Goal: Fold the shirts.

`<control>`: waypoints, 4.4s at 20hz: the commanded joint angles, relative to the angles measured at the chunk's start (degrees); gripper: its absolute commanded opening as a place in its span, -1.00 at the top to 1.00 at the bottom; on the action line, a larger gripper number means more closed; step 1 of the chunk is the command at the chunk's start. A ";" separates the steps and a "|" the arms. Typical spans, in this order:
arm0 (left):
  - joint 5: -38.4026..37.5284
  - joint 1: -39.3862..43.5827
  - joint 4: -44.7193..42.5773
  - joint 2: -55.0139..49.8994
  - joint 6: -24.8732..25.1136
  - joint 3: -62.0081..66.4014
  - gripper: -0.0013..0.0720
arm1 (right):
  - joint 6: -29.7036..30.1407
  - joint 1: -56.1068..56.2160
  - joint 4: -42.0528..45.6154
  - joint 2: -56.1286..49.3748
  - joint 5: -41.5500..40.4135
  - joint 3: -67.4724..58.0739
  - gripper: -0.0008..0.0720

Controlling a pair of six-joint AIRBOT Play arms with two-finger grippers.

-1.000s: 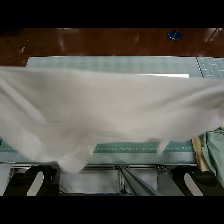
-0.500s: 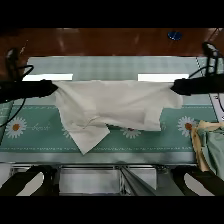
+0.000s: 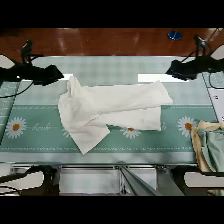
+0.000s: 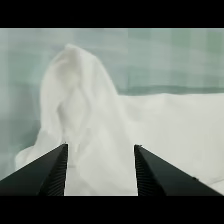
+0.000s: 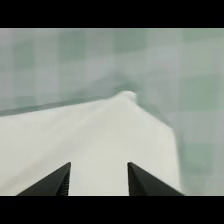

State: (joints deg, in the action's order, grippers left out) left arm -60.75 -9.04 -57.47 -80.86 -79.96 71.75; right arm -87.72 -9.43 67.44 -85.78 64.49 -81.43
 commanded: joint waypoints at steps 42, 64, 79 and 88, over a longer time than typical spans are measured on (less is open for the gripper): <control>-19.17 -8.24 22.95 4.94 4.61 -9.60 0.91 | 14.82 3.21 -26.38 14.45 5.46 15.52 0.93; -18.73 2.32 -13.44 43.45 -2.43 44.50 0.91 | 0.63 2.71 4.11 45.86 28.70 -36.96 0.93; 7.50 7.65 -14.49 21.42 -2.40 -6.40 0.91 | 7.15 2.75 -11.39 28.20 -6.25 19.28 0.92; 12.61 7.63 0.83 -3.85 -3.04 7.23 0.27 | 7.93 2.67 -26.16 -9.73 -12.52 -1.99 0.02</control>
State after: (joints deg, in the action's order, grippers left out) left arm -48.58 -1.43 -63.11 -79.02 -82.52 75.00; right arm -77.25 -6.72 44.62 -86.11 52.34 -75.92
